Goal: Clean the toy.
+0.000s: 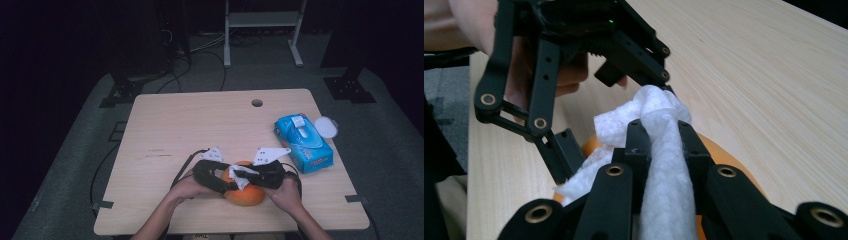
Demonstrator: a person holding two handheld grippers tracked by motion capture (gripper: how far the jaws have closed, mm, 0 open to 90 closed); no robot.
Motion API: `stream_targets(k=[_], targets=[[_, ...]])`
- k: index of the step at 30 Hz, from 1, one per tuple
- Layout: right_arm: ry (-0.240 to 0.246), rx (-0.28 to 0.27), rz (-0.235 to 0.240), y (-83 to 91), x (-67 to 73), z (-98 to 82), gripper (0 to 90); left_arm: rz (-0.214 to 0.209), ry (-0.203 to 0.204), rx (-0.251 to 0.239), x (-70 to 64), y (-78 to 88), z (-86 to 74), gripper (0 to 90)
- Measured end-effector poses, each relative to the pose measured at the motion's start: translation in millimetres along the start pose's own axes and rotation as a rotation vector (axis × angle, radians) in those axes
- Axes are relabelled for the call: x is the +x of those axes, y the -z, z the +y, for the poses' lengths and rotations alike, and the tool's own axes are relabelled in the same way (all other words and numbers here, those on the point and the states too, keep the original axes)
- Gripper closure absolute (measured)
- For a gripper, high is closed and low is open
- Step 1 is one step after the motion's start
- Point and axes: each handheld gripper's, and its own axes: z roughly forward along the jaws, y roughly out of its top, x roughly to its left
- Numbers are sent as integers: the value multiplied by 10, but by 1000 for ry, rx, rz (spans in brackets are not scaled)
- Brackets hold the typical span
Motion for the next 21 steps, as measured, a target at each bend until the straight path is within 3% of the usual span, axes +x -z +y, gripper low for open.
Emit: stream_targets(k=[3,9,12,17,18,21], targets=[[-15,5,-33,54,-53,-41,785,-6,-4,0,17,6,-14,208],[-145,-17,-72,264,-253,-267,785,-5,-15,2,15,6,-15,214],[-172,-19,-87,366,-281,-367,784,-4,-13,1,23,4,-22,214],[-226,-16,-69,480,-326,-537,783,-1,-4,3,41,4,-32,213],[-248,-15,-44,516,-324,-606,783,1,2,-1,42,-2,-31,213],[-236,-19,-29,540,-279,-625,782,3,-10,6,29,1,-28,214]])
